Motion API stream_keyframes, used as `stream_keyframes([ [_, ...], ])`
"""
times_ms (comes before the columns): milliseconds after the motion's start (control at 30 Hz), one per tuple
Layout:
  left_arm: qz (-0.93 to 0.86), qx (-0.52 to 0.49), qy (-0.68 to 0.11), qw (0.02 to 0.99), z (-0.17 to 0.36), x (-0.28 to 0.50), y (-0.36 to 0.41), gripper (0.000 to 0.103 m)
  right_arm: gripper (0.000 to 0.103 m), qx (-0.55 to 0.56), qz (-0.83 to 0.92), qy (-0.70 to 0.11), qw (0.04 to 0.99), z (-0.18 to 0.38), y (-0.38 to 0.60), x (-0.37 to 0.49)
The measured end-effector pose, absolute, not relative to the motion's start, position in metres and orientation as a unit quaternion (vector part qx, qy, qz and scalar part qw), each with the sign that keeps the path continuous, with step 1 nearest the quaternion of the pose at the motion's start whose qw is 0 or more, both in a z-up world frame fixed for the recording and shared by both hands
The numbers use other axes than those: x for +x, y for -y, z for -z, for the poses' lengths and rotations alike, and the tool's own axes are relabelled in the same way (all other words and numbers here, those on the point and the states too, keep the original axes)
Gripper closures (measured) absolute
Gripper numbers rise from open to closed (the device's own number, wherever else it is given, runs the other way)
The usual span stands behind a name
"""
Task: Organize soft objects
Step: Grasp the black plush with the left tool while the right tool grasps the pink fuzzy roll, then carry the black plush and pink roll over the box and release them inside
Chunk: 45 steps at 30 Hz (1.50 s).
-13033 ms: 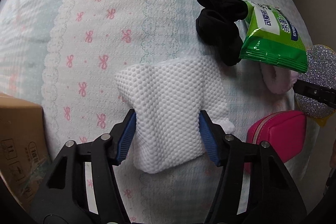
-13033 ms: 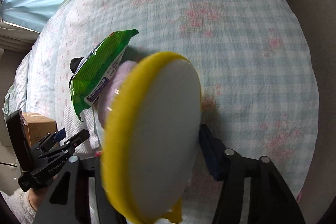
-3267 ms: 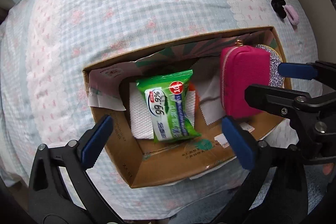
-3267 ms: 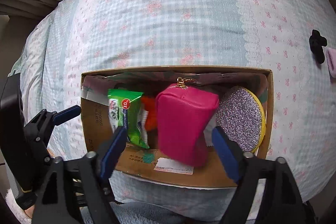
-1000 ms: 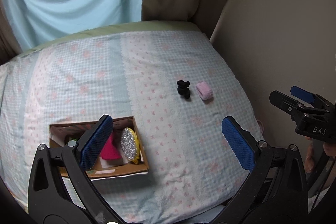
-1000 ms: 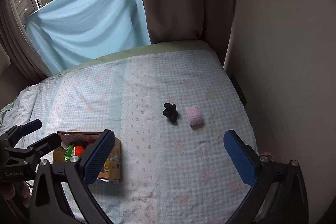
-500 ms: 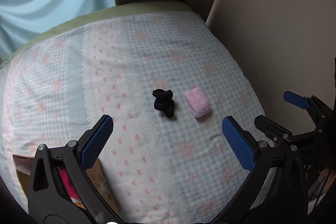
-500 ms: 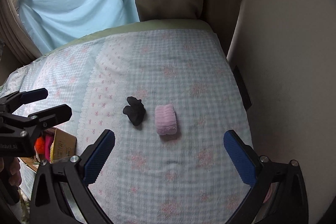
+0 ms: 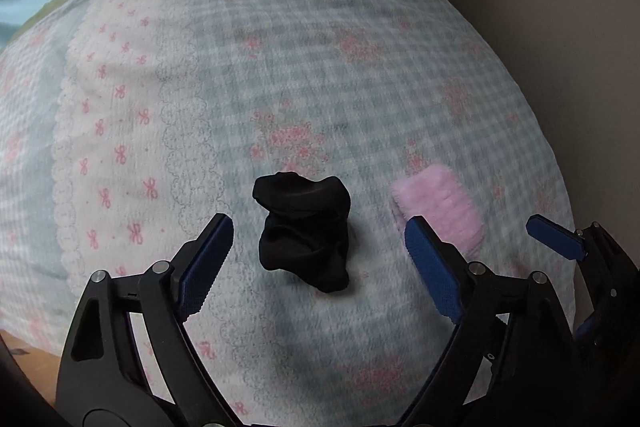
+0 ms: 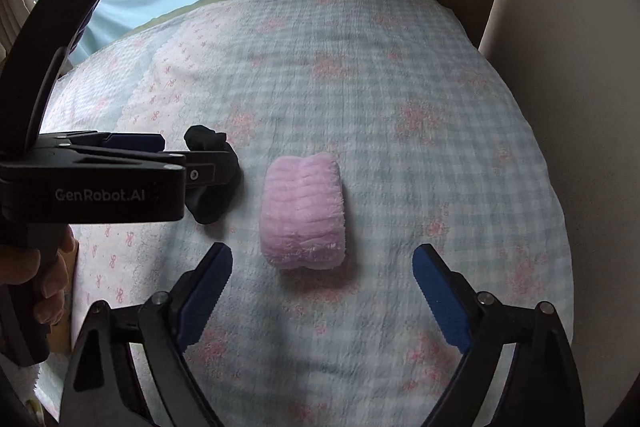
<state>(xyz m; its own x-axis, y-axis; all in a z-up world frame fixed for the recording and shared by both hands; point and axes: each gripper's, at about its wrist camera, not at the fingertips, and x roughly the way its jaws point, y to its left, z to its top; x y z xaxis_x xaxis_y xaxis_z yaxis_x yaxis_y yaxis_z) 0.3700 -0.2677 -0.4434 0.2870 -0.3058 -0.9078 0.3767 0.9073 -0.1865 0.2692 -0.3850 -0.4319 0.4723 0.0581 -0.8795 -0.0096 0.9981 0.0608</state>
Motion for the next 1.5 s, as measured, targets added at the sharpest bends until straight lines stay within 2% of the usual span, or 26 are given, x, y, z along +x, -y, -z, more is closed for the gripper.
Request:
stream_keyframes([
  [67,0.213,0.035,-0.562,0.799,0.457,0.375,0.268,0.020,0.015,0.023,-0.023,-0.512,0.858,0.442,0.384,0.274],
  [167,0.215,0.043,-0.561,0.798,0.472,0.380,0.271,0.032,0.016,0.020,-0.028,-0.510,0.859,0.454,0.383,0.283],
  [200,0.216,0.047,-0.559,0.799,0.475,0.382,0.273,0.040,0.017,0.016,-0.030,-0.509,0.860,0.457,0.381,0.286],
  [233,0.218,0.051,-0.558,0.799,0.478,0.384,0.274,0.050,0.021,0.012,-0.033,-0.510,0.859,0.460,0.380,0.290],
  [267,0.220,0.056,-0.558,0.799,0.481,0.385,0.276,0.055,0.030,0.010,-0.038,-0.512,0.858,0.462,0.379,0.293],
  [300,0.223,0.059,-0.557,0.798,0.483,0.386,0.277,0.062,0.034,0.009,-0.044,-0.515,0.856,0.465,0.378,0.296],
  [433,0.226,0.075,-0.555,0.797,0.488,0.387,0.280,0.076,0.057,0.009,-0.054,-0.520,0.853,0.469,0.377,0.303],
  [467,0.228,0.074,-0.553,0.798,0.487,0.387,0.280,0.077,0.059,0.009,-0.055,-0.519,0.853,0.469,0.377,0.303],
  [800,0.225,0.078,-0.541,0.806,0.477,0.385,0.275,0.081,0.061,0.018,-0.049,-0.512,0.858,0.456,0.380,0.297],
  [1000,0.220,0.078,-0.531,0.814,0.457,0.380,0.272,0.081,0.061,0.030,-0.034,-0.498,0.866,0.428,0.386,0.287],
  [1300,0.212,0.065,-0.501,0.837,0.391,0.355,0.260,0.081,0.061,0.037,-0.013,-0.469,0.882,0.351,0.382,0.263],
  [1500,0.206,0.042,-0.472,0.856,0.323,0.328,0.234,0.080,0.061,0.040,-0.010,-0.447,0.893,0.282,0.361,0.233],
])
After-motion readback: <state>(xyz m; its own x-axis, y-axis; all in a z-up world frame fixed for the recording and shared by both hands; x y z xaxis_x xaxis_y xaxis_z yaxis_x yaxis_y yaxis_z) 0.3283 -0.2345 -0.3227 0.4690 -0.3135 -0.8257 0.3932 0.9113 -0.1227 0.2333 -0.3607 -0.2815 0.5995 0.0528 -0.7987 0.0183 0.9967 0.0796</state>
